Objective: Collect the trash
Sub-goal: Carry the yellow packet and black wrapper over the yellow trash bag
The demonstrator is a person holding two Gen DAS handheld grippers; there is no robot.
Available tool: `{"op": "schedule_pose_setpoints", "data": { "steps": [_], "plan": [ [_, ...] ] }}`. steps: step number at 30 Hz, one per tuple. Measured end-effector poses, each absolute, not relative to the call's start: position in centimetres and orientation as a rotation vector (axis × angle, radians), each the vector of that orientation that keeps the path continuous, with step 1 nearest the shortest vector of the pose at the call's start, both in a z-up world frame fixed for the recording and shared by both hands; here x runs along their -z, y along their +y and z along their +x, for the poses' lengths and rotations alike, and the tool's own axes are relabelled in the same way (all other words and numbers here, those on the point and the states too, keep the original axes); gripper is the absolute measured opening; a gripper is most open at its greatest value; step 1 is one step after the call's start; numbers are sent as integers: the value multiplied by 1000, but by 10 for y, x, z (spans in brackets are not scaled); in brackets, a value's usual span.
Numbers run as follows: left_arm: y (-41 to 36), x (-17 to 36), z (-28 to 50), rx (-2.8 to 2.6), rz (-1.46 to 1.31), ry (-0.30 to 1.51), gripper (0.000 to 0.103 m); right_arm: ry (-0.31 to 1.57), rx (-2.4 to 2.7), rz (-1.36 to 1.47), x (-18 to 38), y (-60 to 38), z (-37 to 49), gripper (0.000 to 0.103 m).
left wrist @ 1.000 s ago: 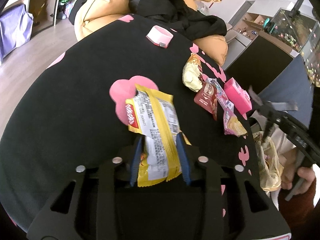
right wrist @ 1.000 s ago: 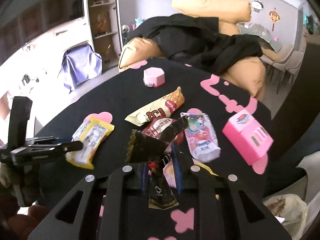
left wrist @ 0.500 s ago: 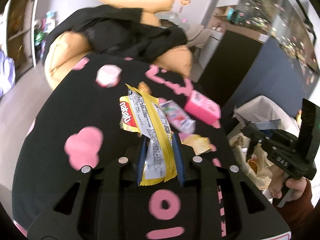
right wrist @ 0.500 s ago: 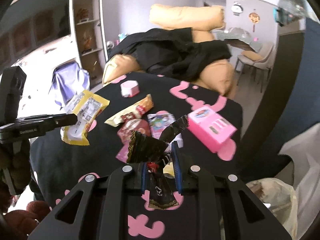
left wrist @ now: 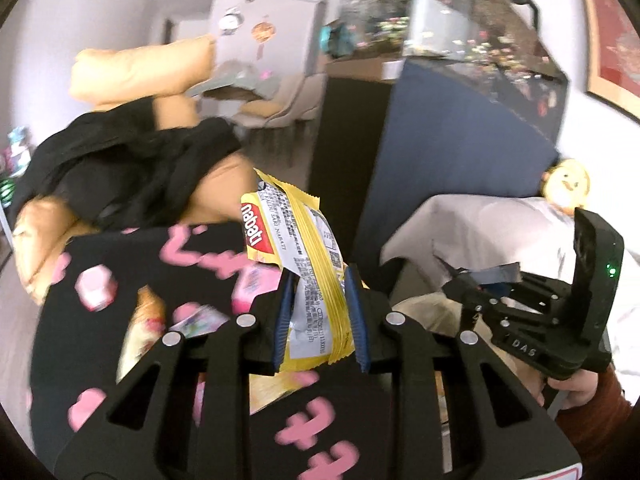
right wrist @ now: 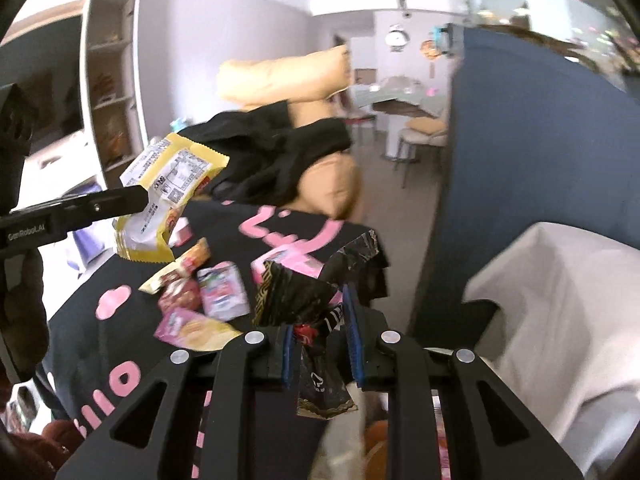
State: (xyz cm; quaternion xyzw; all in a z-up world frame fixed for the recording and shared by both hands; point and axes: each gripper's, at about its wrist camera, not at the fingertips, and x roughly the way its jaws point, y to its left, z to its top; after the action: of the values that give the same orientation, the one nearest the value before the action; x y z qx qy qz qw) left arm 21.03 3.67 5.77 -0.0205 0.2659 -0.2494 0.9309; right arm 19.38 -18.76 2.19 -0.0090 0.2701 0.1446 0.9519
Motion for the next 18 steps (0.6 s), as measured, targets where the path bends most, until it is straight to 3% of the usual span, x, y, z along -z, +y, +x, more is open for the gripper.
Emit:
{"op": "schedule_pose_setpoints", "data": {
  "steps": [18],
  "plan": [
    [-99, 26, 220, 822, -53, 769, 25, 532, -101, 72, -3, -304, 176, 21]
  ]
}}
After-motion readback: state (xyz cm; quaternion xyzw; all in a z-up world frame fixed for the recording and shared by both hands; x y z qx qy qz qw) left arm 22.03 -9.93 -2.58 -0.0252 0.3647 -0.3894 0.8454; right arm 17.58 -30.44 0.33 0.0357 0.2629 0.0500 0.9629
